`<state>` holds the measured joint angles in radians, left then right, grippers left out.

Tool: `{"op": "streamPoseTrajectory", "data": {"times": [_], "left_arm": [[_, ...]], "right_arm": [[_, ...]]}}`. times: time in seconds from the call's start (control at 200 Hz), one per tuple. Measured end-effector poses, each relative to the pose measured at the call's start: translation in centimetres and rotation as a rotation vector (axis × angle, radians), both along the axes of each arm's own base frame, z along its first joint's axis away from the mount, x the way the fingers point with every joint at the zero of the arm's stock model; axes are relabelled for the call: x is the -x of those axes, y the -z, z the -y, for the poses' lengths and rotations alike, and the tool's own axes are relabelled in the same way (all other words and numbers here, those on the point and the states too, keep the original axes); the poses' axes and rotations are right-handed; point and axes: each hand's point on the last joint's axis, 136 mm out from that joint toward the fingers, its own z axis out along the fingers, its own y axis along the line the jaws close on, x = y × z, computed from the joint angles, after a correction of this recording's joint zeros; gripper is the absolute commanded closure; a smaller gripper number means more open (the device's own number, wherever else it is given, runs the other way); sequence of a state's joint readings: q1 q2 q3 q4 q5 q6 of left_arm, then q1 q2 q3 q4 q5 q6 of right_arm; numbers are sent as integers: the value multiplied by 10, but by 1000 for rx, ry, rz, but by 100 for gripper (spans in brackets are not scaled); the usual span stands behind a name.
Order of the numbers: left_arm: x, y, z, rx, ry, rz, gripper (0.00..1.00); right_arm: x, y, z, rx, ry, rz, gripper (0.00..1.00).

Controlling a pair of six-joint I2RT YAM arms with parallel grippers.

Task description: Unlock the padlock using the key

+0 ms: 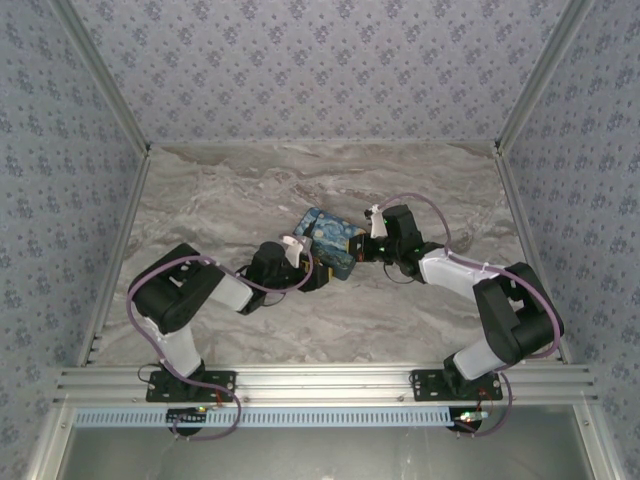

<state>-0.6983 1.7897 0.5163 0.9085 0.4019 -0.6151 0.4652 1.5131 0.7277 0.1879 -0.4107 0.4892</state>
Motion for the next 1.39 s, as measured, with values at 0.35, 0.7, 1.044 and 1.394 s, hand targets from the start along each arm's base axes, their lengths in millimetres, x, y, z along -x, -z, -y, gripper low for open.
{"op": "streamPoseTrajectory", "data": {"times": [0.35,0.7,1.044,1.394], "left_arm": [[-7,4,-2,7,-75,-41,53],[-13,6,-2,33,-142,-80,58],[-18,9,-4,38,-179,-100,68],[-18,10,-4,37,-189,-110,70]], "right_arm": [[0,0,-1,5,1,1,100],[0,0,-1,10,5,5,100],[0,0,-1,13,5,7,100],[4,-2,-1,42,-21,30,100]]}}
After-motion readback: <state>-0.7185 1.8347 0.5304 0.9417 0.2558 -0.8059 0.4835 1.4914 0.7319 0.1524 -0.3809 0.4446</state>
